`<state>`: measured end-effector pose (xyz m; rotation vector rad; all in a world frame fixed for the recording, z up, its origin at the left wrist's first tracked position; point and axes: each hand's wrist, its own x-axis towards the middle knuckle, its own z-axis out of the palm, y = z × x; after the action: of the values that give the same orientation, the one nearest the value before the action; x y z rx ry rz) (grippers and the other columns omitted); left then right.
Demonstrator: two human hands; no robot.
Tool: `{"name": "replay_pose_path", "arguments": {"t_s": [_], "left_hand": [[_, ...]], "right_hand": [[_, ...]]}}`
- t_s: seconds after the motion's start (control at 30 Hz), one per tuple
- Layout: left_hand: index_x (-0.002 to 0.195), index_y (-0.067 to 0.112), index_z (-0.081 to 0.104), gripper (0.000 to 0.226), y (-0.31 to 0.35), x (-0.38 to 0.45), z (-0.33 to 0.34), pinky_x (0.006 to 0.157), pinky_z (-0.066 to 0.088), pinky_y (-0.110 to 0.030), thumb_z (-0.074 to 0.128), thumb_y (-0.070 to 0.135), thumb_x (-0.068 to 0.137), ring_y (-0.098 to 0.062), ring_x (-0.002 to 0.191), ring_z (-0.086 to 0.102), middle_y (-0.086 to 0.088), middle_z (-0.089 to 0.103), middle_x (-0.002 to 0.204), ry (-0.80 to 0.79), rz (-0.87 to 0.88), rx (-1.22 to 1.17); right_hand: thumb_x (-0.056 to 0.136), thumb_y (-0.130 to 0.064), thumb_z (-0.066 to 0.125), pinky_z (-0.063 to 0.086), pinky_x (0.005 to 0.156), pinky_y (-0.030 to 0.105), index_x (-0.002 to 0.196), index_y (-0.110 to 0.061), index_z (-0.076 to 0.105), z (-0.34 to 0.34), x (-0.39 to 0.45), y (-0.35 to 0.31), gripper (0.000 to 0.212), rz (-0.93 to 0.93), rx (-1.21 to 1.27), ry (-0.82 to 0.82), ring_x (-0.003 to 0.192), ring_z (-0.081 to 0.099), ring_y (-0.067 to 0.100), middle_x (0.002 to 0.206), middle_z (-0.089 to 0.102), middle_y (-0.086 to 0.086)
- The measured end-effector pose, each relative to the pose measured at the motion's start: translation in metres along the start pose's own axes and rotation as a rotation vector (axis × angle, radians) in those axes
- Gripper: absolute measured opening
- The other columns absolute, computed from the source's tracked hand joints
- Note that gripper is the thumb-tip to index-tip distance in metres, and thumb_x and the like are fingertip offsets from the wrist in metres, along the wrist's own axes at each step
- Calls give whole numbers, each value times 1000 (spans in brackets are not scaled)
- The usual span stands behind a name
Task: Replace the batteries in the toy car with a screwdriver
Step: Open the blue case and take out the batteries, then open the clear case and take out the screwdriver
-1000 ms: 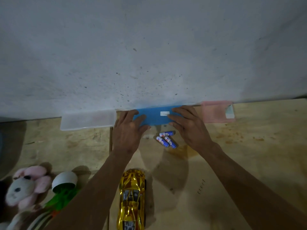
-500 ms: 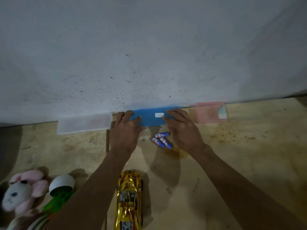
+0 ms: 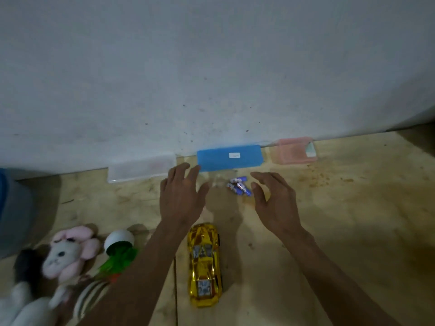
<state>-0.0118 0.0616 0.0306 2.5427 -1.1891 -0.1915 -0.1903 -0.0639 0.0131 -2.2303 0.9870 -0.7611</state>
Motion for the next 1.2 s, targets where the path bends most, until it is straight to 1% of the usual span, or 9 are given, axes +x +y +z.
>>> {"name": "replay_pose_path", "arguments": {"t_s": [0.17,0.23,0.3,0.53,0.67,0.83,0.93,1.07,1.2], "left_hand": [[128,17,65,47,-43,-38,-25,90,50,-50,59,42,89,-35,120,57,-10,64,128,97,-95,-30],[127,17,66,49,-65,-44,-34,88,51,-51,54,45,88,-36,117,59,-11,65,126,108,-140,-22],[130,16,64,47,-87,-42,-41,92,51,-51,59,41,90,-36,120,57,-12,64,130,96,-195,3],[139,17,57,51,-144,-17,-46,100,46,-53,70,29,91,-36,128,50,-13,56,141,64,-316,26],[141,17,55,55,-165,3,-38,99,46,-53,73,27,89,-38,129,49,-16,54,142,56,-337,78],[142,17,53,58,-183,20,-35,100,45,-54,73,28,89,-38,133,46,-16,48,147,21,-281,86],[134,15,61,62,-203,34,-29,92,50,-52,82,34,79,-40,124,53,-17,56,138,8,-187,102],[126,11,66,60,-221,38,-21,82,54,-49,84,34,73,-42,111,59,-18,62,126,10,-76,97],[122,8,68,55,-231,41,-21,77,55,-48,82,31,74,-42,103,60,-18,63,120,41,0,68]], "right_hand": [[91,-14,61,55,85,36,113,-16,71,49,-22,-72,24,-13,130,-107,96,66,21,104,71,3],[92,-14,62,54,84,26,114,-17,70,73,-24,-98,24,37,184,-154,95,66,14,105,71,0],[92,-13,64,52,80,16,113,-16,70,96,-22,-120,22,125,265,-171,90,66,7,102,72,-2],[87,-13,70,41,62,4,91,-16,63,167,3,-160,9,522,399,-219,75,60,8,78,62,-9],[86,-18,70,41,68,19,90,-17,58,198,16,-176,13,707,466,-178,73,57,10,78,61,-7],[87,-21,74,41,70,21,98,-15,55,229,27,-194,23,951,532,-48,75,54,12,84,58,-5],[83,-19,77,49,73,26,89,-17,50,249,33,-199,28,1026,579,91,70,58,14,83,61,-1],[73,-21,83,60,75,49,77,-25,47,269,28,-204,37,1124,645,241,75,72,30,82,70,7],[80,-17,82,59,54,29,103,-5,57,268,27,-202,35,1227,838,262,63,72,19,85,74,14]]}}
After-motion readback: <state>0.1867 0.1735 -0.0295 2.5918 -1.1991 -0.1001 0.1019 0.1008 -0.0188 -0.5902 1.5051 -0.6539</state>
